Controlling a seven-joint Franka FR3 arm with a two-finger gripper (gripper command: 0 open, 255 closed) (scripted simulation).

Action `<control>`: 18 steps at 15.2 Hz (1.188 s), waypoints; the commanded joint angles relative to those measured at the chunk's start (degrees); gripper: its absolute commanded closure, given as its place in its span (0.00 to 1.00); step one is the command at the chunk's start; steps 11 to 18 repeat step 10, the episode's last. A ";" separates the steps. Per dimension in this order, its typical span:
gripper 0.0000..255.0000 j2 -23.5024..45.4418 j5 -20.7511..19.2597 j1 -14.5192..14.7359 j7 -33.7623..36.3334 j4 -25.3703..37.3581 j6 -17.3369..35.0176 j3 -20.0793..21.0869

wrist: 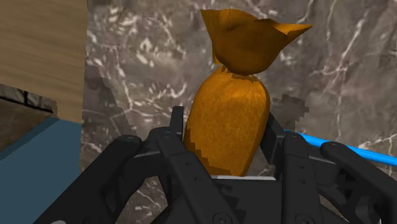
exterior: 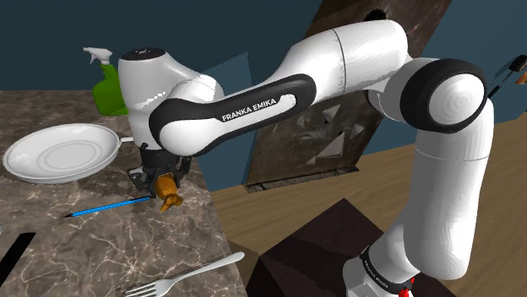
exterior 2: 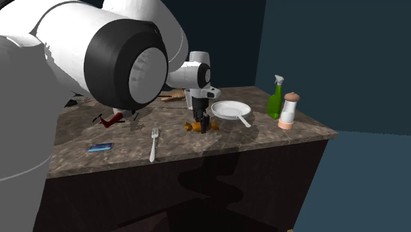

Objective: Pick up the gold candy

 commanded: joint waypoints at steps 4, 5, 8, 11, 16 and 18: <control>1.00 -1.39 1.07 -0.25 -0.84 2.31 -3.45 0.54; 1.00 -1.63 1.25 -0.28 -0.97 2.76 -4.09 0.64; 1.00 -2.31 1.77 -0.32 -1.33 4.19 -6.07 0.90; 1.00 -2.34 1.79 -0.33 -1.35 4.26 -6.17 0.91; 1.00 -2.34 1.79 -0.33 -1.35 4.26 -6.17 0.91; 1.00 -2.34 1.79 -0.33 -1.35 4.26 -6.17 0.91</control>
